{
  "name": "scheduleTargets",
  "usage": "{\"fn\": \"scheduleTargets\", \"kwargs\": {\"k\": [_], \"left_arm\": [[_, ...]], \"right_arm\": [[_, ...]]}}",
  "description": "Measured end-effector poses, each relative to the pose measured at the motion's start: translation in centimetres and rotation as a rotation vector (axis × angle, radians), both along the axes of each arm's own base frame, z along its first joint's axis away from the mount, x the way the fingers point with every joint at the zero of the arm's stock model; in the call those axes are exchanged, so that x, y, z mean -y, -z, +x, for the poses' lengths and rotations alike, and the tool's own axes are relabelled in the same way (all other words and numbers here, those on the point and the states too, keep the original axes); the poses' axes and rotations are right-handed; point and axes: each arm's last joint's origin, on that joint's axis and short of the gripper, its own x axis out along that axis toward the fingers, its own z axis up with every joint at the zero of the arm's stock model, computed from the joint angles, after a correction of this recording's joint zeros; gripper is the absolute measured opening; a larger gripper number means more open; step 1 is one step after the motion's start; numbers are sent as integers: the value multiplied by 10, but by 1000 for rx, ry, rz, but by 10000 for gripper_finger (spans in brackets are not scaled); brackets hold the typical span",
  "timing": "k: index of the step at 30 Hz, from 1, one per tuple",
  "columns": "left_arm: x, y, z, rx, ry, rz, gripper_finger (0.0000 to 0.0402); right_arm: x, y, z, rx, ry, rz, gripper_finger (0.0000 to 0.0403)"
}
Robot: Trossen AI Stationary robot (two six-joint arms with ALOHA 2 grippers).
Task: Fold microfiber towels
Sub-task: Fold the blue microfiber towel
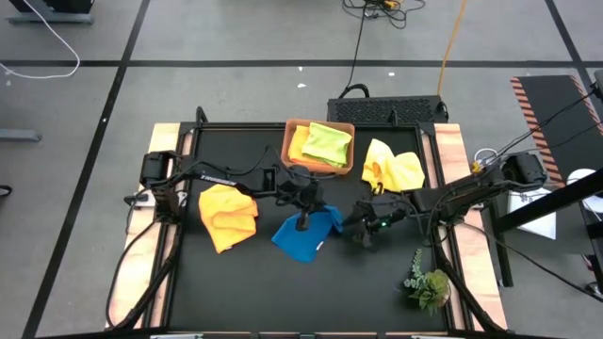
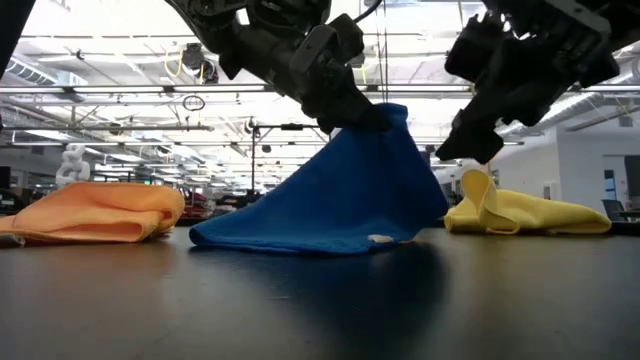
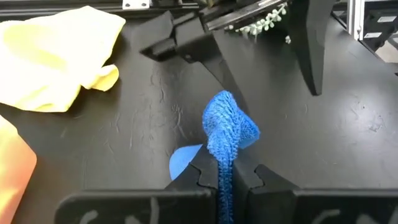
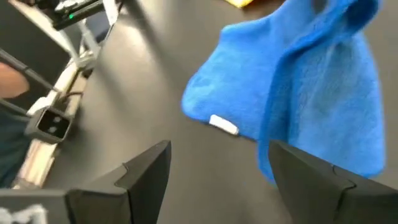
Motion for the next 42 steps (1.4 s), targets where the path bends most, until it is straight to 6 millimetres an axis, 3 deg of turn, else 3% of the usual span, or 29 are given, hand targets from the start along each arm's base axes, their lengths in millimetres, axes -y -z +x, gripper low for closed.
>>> {"fn": "scheduleTargets", "kwargs": {"k": [9,17,24,30,38,42], "left_arm": [[0,1,-1,-10,0,-1,6],[0,2,-1,-18,-11,10,5],[-1,2,-1,-23,-15,8,15],[-1,1,-2,-30,-15,7,11],[-1,-10,-10,-43,-14,10,6],[3,-31,-22,-38,11,29,15]], "right_arm": [[-1,13,5,-31,130,-116,260],[0,38,18,-51,217,-185,260],[3,50,16,-124,298,-235,245],[4,48,16,-112,308,-279,174],[-4,41,16,-64,230,-258,17],[-16,21,12,24,178,-190,10]]}}
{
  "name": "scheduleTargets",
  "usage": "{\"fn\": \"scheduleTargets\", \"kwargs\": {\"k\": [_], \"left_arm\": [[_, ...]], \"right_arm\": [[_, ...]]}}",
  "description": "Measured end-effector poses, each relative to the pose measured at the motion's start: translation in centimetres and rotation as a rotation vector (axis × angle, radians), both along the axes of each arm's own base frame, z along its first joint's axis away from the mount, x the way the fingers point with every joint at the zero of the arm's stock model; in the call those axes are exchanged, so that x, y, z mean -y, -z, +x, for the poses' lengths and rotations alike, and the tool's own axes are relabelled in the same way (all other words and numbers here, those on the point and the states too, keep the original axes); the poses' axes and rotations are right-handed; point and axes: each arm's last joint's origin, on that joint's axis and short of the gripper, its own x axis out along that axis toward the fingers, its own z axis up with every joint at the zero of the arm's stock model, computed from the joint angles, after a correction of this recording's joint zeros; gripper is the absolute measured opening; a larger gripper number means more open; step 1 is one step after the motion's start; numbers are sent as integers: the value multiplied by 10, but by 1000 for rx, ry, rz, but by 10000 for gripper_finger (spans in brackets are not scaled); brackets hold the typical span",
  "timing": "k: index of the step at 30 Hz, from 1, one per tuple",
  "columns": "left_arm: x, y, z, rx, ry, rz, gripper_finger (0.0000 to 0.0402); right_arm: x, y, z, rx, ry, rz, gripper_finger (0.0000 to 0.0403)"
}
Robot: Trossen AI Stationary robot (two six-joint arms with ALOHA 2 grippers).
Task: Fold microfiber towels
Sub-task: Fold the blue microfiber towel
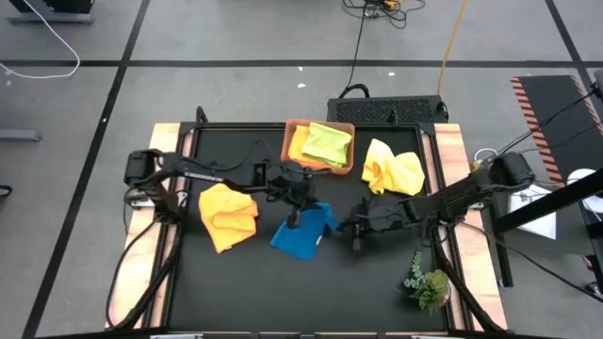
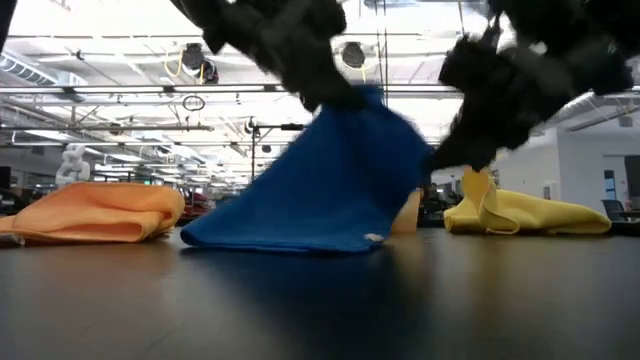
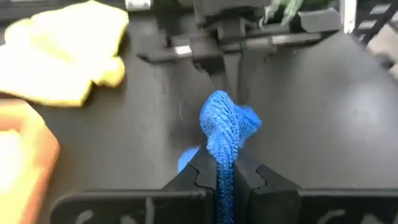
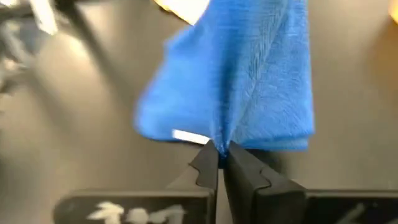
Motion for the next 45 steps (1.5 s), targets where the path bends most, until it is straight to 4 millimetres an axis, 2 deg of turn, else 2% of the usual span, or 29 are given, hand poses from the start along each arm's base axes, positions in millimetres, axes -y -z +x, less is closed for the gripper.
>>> {"fn": "scheduleTargets", "kwargs": {"k": [5,10,16,19,24,26,28,32,34,39,45], "left_arm": [[17,-36,-23,28,46,-19,5],[50,-66,-43,99,125,-52,15],[98,-84,-56,175,222,-141,5],[117,-90,-60,208,248,-215,14],[125,-92,-62,210,248,-263,9],[119,-88,-60,185,225,-257,5],[111,-79,-56,150,208,-250,8],[83,-38,-46,28,160,-282,7],[64,-20,-42,12,138,-304,4],[9,11,-42,-6,42,-216,14],[-45,26,-37,30,-32,-112,5]], "right_arm": [[-19,-38,-13,190,-102,43,3],[-41,-72,-25,447,-223,80,1],[-66,-86,-32,585,-307,154,1],[-81,-97,-30,609,-354,175,1],[-98,-112,-22,572,-405,162,0],[-99,-111,-21,527,-394,156,0],[-95,-101,-20,433,-300,152,0],[-78,-75,-18,192,-74,117,0],[-70,-66,-15,124,-1,102,0],[-49,-54,-12,87,106,85,0],[-19,-40,-8,53,226,52,0]]}}
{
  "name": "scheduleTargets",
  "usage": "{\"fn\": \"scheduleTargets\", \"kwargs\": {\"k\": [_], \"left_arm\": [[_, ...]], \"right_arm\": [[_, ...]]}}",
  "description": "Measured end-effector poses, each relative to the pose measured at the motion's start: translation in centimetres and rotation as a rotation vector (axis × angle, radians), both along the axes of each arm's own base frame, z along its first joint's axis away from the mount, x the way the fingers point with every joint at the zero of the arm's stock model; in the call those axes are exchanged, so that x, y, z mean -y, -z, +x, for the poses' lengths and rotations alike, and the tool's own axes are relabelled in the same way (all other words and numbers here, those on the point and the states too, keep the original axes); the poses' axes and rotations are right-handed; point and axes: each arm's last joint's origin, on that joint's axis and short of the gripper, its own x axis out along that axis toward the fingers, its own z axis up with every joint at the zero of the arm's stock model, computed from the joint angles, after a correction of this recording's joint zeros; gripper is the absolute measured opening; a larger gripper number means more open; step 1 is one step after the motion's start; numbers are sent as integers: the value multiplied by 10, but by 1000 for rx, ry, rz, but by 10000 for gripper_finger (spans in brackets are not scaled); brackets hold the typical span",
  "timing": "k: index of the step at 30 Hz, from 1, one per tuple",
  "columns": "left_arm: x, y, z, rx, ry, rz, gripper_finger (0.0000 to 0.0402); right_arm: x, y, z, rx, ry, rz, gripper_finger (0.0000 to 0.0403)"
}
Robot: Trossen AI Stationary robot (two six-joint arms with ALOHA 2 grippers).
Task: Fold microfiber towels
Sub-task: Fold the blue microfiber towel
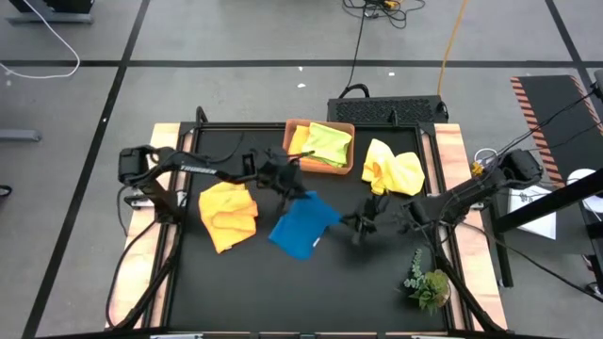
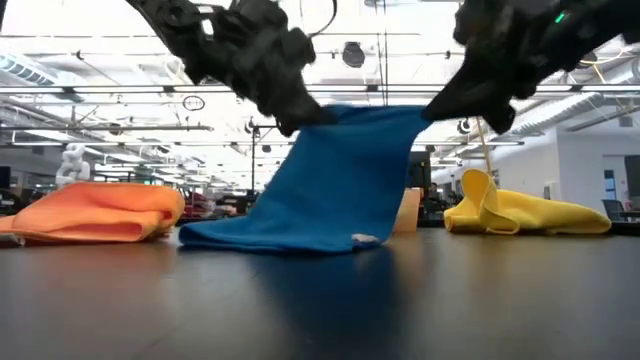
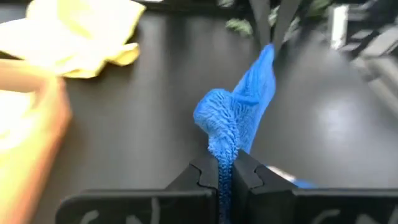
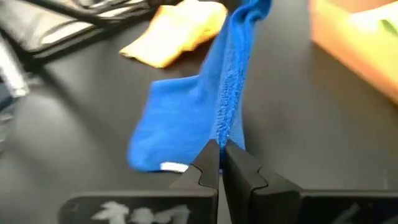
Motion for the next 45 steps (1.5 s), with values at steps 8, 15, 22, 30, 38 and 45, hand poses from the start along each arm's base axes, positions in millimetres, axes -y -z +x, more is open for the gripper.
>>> {"fn": "scheduleTargets", "kwargs": {"k": [8,15,22,30,38,45], "left_arm": [[-17,12,-6,-37,102,166,7],[3,22,-10,-140,209,255,8],[32,30,-14,-261,279,292,8],[63,44,-24,-334,337,313,19],[80,47,-26,-360,344,273,85],[87,43,-35,-431,328,278,140]], "right_arm": [[9,5,11,45,-9,-18,0],[2,30,30,42,-111,8,0],[-4,52,43,67,-155,58,0],[-11,76,58,95,-224,100,1],[-22,85,74,76,-372,152,64],[-21,73,74,106,-370,153,139]]}}
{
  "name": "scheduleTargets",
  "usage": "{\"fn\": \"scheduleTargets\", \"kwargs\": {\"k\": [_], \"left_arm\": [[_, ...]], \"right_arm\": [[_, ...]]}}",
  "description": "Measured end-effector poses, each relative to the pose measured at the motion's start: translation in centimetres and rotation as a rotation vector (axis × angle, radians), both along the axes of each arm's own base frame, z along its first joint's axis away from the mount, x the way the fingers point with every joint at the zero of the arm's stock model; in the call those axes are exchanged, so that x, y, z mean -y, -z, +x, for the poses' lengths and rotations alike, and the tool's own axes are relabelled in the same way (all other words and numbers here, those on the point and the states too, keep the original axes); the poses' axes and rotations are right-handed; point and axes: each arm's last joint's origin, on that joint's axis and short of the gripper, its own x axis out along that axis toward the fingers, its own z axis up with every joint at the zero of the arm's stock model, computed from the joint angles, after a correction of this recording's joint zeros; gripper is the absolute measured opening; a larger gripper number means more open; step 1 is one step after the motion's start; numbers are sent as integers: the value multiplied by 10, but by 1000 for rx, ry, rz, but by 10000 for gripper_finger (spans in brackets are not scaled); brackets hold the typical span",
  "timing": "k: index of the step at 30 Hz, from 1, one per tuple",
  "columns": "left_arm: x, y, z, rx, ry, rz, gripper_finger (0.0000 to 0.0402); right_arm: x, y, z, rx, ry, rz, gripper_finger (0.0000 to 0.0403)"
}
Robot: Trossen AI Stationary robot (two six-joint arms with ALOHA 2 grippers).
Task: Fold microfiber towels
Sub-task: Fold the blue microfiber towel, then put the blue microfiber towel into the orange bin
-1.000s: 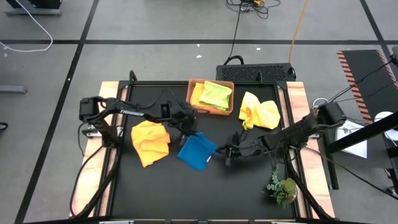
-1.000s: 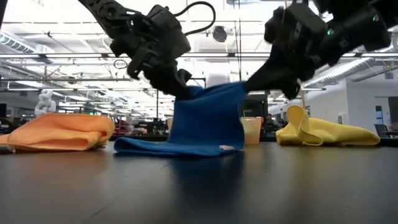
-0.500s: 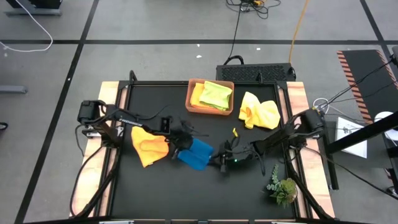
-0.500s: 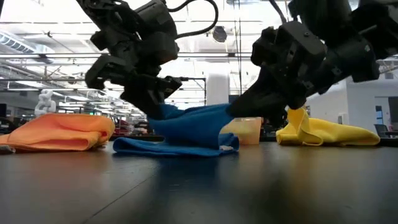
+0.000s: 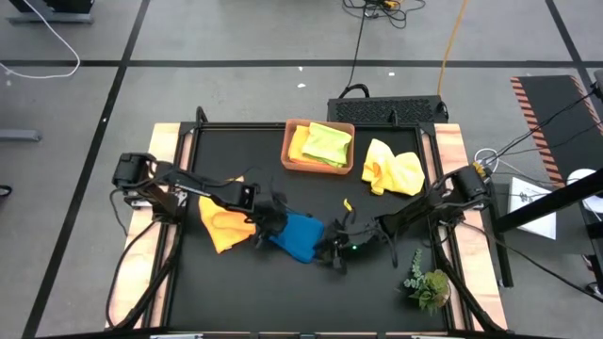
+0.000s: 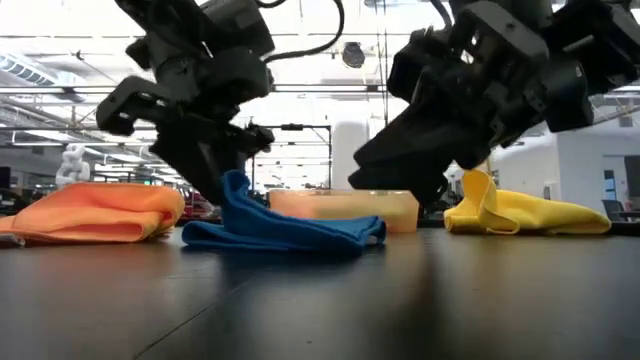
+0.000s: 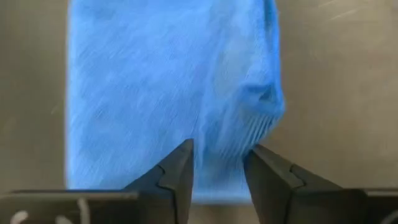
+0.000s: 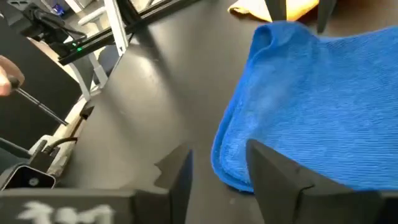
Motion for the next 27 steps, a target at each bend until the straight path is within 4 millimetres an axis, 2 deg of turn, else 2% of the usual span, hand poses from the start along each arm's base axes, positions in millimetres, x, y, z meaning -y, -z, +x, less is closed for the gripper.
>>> {"fn": "scheduleTargets", "kwargs": {"k": [4,8,10,16,21,27], "left_arm": [[-5,-21,-10,-11,-63,51,157],[-11,-42,-15,74,-103,44,163],[-15,-46,-12,121,-125,18,163],[-37,-36,1,149,-191,-19,164],[-62,-18,8,127,-220,-107,164],[-88,0,18,136,-280,-269,179]], "right_arm": [[7,-9,-1,-5,37,-18,165],[21,-15,-4,-31,184,-78,173],[30,-12,-7,-77,248,-100,173],[60,4,-6,-204,366,-31,174],[75,13,-3,-235,298,38,174],[82,18,0,-249,234,117,174]]}}
